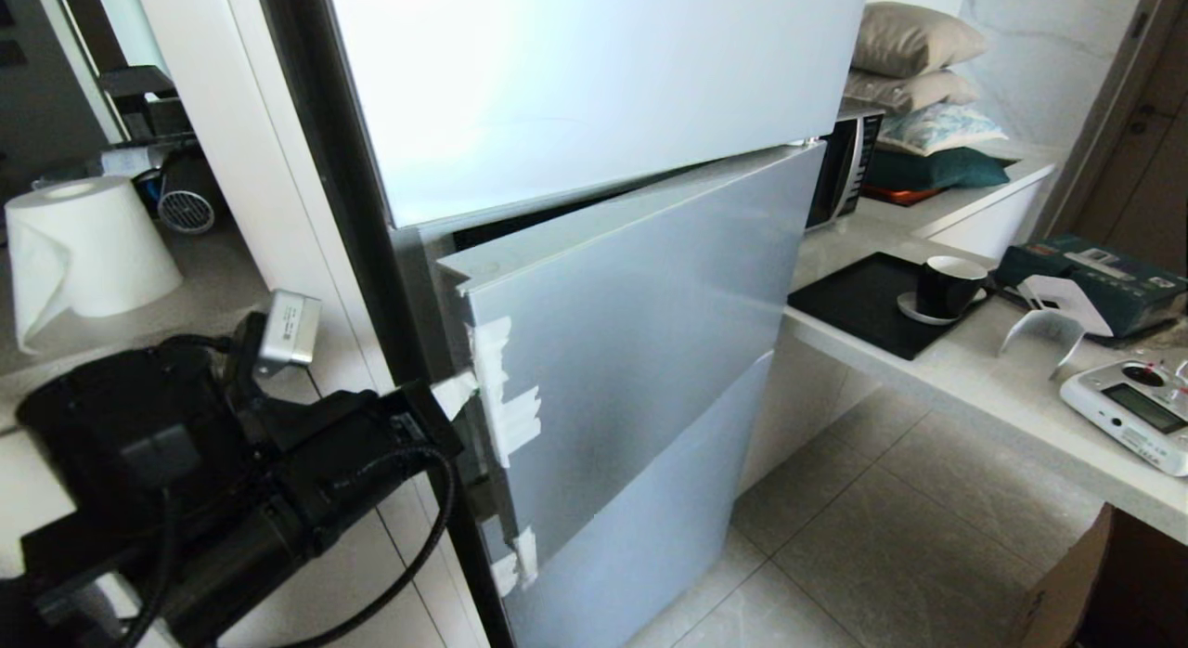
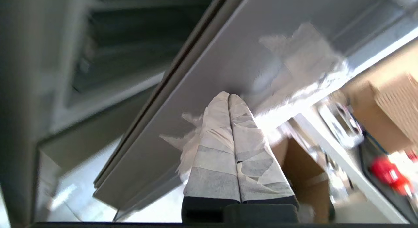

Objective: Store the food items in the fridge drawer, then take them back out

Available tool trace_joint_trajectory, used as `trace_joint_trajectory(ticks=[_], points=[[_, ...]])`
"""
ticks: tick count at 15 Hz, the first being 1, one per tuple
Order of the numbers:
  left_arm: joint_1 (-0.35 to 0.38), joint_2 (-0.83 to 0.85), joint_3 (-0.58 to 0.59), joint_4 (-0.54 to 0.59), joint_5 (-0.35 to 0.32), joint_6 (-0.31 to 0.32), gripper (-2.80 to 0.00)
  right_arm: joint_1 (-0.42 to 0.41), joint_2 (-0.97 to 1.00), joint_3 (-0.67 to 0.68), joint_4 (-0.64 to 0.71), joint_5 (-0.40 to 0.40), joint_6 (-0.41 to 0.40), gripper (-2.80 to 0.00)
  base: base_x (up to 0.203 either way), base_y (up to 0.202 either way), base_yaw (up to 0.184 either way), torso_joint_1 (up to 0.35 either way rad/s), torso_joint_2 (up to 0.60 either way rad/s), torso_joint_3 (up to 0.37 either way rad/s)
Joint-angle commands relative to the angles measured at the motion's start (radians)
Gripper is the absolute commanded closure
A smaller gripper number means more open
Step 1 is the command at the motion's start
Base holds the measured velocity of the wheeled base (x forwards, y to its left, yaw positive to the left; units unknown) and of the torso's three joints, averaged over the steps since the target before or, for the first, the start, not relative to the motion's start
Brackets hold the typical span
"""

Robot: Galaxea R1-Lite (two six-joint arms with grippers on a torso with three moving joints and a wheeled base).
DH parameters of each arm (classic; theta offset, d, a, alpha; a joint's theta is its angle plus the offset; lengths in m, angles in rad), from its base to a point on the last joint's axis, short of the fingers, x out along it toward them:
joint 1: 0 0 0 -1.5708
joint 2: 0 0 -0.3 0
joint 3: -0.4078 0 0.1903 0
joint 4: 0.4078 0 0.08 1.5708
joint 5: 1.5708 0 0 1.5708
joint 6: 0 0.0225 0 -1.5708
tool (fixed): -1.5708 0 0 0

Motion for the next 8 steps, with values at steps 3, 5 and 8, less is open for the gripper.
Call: trace_joint_trajectory(ticks=[3, 5, 8], points=[[-0.110, -0.049, 0.050, -0.006, 0.002, -0.002, 0.00, 0.000, 0.001, 0.000, 0.000, 0.000, 0.000, 0.00, 0.000, 0.000, 0.000, 0.000, 0.00, 0.000], [-0.191, -0.057, 0.079, -0.005, 0.002, 0.000, 0.00, 0.000, 0.001, 0.000, 0.000, 0.000, 0.000, 0.00, 0.000, 0.000, 0.000, 0.000, 0.00, 0.000], [-0.274, -0.053, 0.091, -0.006, -0.001, -0.001, 0.00, 0.000, 0.001, 0.000, 0.000, 0.000, 0.000, 0.00, 0.000, 0.000, 0.000, 0.000, 0.00, 0.000]])
